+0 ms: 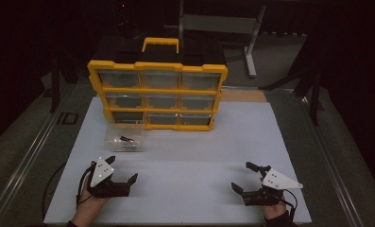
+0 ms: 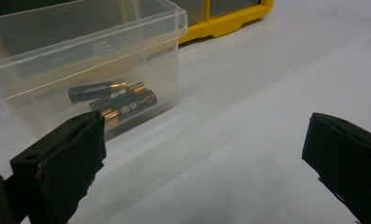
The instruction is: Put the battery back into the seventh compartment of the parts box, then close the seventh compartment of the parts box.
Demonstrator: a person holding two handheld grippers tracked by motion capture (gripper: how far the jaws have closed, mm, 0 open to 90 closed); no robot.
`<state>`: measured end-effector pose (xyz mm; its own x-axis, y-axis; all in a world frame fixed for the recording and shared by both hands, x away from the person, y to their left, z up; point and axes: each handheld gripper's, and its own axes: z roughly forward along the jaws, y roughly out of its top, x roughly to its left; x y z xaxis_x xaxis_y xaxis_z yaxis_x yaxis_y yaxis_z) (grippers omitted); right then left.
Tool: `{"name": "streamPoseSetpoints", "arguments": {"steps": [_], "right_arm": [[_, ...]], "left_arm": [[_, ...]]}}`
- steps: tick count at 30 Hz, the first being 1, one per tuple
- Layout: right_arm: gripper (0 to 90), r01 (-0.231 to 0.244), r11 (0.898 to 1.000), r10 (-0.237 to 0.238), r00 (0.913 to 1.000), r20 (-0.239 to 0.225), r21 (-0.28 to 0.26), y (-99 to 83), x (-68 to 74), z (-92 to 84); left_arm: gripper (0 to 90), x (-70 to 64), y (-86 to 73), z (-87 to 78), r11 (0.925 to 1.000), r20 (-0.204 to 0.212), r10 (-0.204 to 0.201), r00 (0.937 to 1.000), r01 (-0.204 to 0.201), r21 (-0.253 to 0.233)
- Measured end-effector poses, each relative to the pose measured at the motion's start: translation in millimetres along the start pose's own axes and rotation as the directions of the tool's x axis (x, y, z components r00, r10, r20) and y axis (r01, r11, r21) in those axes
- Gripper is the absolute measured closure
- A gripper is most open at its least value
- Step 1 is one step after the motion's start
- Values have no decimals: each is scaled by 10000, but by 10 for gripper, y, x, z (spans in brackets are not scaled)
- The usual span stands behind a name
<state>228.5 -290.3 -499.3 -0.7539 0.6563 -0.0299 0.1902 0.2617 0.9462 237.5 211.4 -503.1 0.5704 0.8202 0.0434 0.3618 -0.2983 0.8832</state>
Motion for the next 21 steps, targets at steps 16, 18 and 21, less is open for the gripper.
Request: {"name": "streamPoseSetpoints", "arguments": {"steps": [16, 18, 21], "right_arm": [[89, 15, 10000, -15, 10000, 47, 22, 4, 1, 3], [90, 15, 10000, -15, 10000, 60, 31, 6, 2, 2], [89, 26, 10000, -26, 10000, 62, 26, 6, 0, 0]], "left_arm": [[0, -46, 146, -107, 9994, 257, -311, 9992, 315, -129], [0, -52, 216, -147, 9987, 162, -473, 9987, 476, -158], [0, -70, 294, -184, 9984, 225, -500, 9985, 505, -246]]}}
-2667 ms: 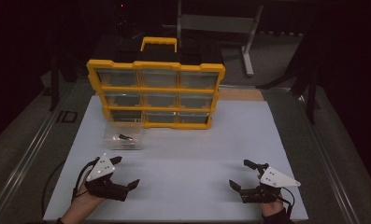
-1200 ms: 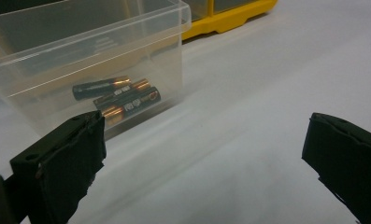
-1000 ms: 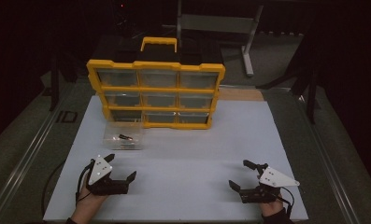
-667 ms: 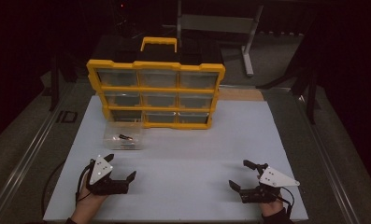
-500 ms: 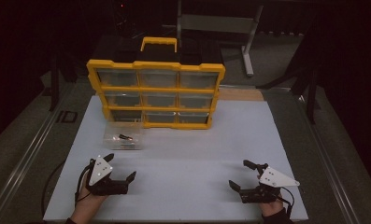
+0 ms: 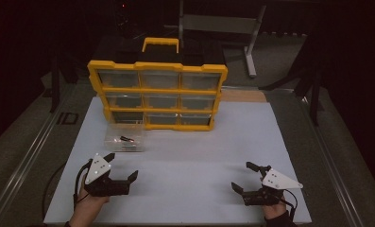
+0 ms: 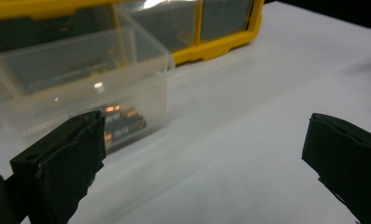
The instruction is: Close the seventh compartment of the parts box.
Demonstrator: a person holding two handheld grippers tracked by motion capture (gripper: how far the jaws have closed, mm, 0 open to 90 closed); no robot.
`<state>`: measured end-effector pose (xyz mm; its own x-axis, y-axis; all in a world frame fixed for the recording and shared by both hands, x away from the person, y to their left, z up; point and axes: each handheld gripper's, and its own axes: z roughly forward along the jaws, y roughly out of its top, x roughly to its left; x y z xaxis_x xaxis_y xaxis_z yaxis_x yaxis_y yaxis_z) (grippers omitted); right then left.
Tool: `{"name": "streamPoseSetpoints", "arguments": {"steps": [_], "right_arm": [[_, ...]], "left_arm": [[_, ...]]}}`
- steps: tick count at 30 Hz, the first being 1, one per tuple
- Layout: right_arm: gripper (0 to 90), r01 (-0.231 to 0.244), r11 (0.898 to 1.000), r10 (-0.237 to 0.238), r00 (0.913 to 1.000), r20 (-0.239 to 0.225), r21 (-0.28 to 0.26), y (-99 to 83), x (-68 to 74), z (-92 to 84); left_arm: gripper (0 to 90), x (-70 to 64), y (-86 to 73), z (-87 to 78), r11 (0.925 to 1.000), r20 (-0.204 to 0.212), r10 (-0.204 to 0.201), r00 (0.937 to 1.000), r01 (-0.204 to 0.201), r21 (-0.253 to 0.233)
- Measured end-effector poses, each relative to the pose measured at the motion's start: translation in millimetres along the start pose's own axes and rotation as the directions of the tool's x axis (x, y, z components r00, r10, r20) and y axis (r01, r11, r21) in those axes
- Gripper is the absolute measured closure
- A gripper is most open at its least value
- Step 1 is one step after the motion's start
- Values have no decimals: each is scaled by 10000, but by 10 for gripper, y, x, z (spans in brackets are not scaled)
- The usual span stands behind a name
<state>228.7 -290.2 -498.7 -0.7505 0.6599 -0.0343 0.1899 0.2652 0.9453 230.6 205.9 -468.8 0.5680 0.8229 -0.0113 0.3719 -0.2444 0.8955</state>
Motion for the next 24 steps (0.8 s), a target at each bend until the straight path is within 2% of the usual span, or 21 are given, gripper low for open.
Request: {"name": "streamPoseSetpoints", "arguments": {"steps": [1, 2, 7, 12, 14, 16, 22, 24], "right_arm": [[89, -9, 10000, 9, 10000, 3, 2, 0, -1, -1], [89, -10, 10000, 10, 10000, 9, 5, 0, -1, -1], [89, -10, 10000, 10, 10000, 16, -5, 4, 0, -3], [90, -9, 10000, 9, 10000, 17, -32, 5, 0, -5], [89, -6, 10000, 6, 10000, 19, -40, 5, -1, -6], [89, -20, 10000, 20, 10000, 10, -57, 5, -1, -7], [89, -13, 10000, 13, 10000, 3, -62, 6, -1, -7], [89, -1, 10000, 1, 10000, 1, -60, 5, -1, -6]], "left_arm": [[0, -31, 86, -34, 9999, 44, 157, 9999, -157, -30], [0, -31, 86, -34, 9999, 44, 157, 9999, -157, -30], [0, -120, 317, -82, 9992, 64, 294, 9995, -292, -274], [0, -179, 427, -50, 9991, -378, 224, 9990, -238, -355], [0, -207, 425, -24, 9980, -772, 325, 9965, -365, -508], [0, -221, 409, 4, 9980, -897, 230, 9957, -281, -568], [0, -222, 290, 122, 9994, -921, 0, 9958, -33, -354], [0, -209, 237, 172, 9997, -619, -159, 9980, 147, -208]]}}
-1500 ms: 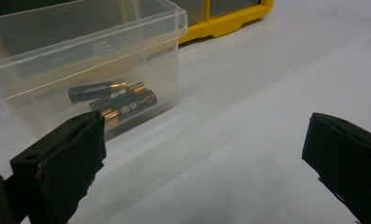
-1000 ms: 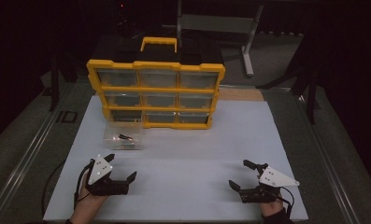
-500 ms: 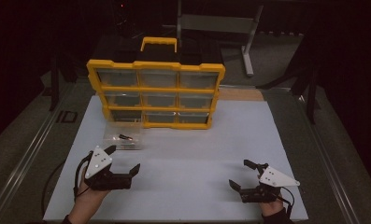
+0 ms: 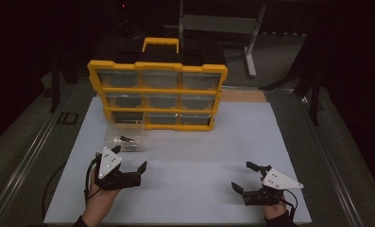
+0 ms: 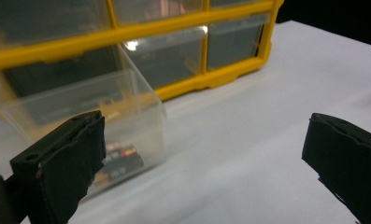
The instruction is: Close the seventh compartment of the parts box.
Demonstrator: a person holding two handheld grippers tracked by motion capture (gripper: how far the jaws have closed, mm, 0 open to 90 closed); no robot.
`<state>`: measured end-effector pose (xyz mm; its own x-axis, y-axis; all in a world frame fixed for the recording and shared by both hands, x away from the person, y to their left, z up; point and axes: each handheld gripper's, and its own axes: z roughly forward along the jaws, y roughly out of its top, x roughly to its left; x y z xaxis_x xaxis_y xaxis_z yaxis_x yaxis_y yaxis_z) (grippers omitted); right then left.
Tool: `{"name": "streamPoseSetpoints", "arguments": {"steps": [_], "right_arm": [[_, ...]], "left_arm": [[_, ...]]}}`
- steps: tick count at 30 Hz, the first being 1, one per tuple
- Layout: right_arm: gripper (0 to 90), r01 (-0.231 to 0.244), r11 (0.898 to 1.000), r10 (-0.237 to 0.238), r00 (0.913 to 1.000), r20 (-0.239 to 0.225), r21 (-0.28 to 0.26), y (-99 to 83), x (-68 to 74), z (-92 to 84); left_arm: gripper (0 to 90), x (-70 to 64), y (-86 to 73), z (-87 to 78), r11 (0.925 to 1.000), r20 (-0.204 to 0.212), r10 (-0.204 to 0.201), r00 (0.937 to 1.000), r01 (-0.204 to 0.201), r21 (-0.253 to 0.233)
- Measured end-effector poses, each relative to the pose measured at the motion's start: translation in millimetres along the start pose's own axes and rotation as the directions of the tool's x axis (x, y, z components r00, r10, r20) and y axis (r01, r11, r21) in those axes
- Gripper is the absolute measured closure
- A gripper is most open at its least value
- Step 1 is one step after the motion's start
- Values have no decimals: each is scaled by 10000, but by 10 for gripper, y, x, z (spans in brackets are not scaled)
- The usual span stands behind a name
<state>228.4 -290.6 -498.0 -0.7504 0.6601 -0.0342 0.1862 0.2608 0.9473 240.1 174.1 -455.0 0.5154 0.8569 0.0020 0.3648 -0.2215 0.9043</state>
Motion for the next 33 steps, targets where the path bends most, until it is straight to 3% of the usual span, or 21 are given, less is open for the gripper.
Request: {"name": "streamPoseSetpoints", "arguments": {"steps": [3, 9, 12, 17, 19, 21, 24, 30, 32, 33], "right_arm": [[89, -17, 10000, 17, 10000, 4, 11, -1, -1, 0], [89, -5, 10000, 5, 10000, -1, -2, -1, 0, -1], [89, -13, 10000, 13, 10000, -10, -2, -2, -2, -3], [90, 0, 10000, 0, 10000, -10, -6, -1, -2, -2], [90, 12, 10000, -12, 10000, -4, -10, 0, 0, -2], [89, 29, 10000, -29, 10000, -7, -22, 0, -2, -4], [89, -14, 10000, 14, 10000, -11, -9, -2, -4, -3], [89, 29, 10000, -29, 10000, -11, -20, 1, -3, -5], [90, -12, 10000, 12, 10000, -4, -15, -2, -4, -4], [89, 0, 10000, 0, 10000, 1, 1, -1, -3, -4]], "left_arm": [[0, 10, -76, 78, 9993, 316, -141, 9994, 130, 343], [0, 40, -194, 188, 9953, 250, -440, 9987, 416, 877], [0, 26, -239, 230, 9925, 218, -55, 9997, 28, 1221], [4, 11, -293, 277, 9926, 60, 116, 9999, -123, 1207], [91, 4, -317, 277, 9926, -22, 242, 9997, -237, 1191], [162, -16, -337, 282, 9929, -409, 382, 9984, -333, 1145], [233, -15, -344, 274, 9940, -651, 430, 9970, -361, 1035], [584, 9, -360, 237, 9962, -897, 222, 9957, -144, 860], [656, 9, -375, 211, 9942, -1055, 701, 9920, -608, 887], [678, 9, -375, 210, 9937, -1129, 721, 9910, -616, 937]]}}
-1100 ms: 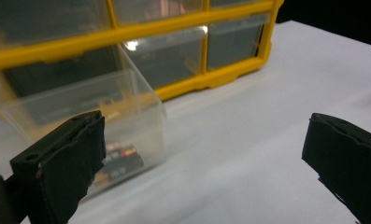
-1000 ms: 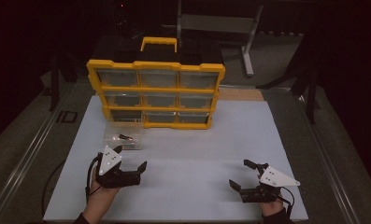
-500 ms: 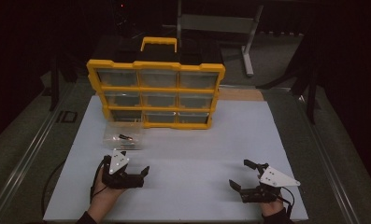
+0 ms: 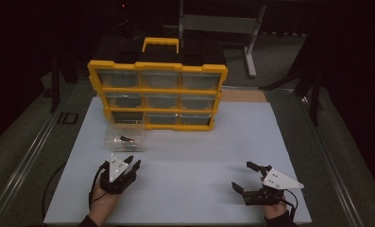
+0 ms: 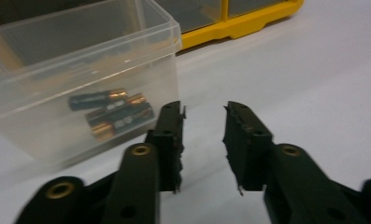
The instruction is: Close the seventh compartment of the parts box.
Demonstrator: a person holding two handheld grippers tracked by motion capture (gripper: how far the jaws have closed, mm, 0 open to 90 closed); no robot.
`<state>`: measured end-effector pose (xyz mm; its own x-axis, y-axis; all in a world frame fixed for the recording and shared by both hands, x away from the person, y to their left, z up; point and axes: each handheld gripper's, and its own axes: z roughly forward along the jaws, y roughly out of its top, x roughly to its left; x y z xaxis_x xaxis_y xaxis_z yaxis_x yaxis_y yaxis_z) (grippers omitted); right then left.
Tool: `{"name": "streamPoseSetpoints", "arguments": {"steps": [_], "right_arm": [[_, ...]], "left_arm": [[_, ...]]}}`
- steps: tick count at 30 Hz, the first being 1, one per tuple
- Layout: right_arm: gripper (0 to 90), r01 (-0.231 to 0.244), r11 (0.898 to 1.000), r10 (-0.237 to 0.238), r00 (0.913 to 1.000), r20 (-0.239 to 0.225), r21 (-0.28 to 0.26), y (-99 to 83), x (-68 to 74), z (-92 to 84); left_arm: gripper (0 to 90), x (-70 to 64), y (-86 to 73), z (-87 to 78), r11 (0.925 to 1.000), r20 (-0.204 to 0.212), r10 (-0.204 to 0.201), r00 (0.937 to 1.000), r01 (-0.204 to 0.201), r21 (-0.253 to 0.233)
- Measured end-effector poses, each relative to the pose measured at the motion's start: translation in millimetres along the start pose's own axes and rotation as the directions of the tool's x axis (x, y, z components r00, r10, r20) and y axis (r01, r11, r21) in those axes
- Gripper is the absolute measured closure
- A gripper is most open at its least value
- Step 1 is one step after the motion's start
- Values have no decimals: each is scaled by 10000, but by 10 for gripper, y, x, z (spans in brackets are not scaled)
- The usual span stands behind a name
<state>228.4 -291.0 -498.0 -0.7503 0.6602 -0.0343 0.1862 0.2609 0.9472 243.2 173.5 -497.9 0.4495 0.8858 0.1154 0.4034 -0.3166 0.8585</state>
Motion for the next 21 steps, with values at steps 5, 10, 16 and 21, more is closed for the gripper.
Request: {"name": "streamPoseSetpoints", "arguments": {"steps": [5, 10, 16, 21], "right_arm": [[90, 32, 10000, -32, 10000, -4, -10, 4, 5, 1], [90, 27, 10000, -27, 10000, 1, -9, 4, 5, 1], [89, 29, 10000, -29, 10000, 4, -5, 4, 6, 1], [90, 27, 10000, -27, 10000, 4, 16, 5, 8, 3]], "left_arm": [[771, 40, -4, 18, 9976, -253, -524, 9983, 535, 432], [879, 92, -6, 25, 9947, -575, -760, 9955, 797, 652], [886, 95, -17, 37, 9987, -919, -224, 9955, 265, 438], [886, 162, -19, 70, 9981, -908, -533, 9944, 558, 249]]}}
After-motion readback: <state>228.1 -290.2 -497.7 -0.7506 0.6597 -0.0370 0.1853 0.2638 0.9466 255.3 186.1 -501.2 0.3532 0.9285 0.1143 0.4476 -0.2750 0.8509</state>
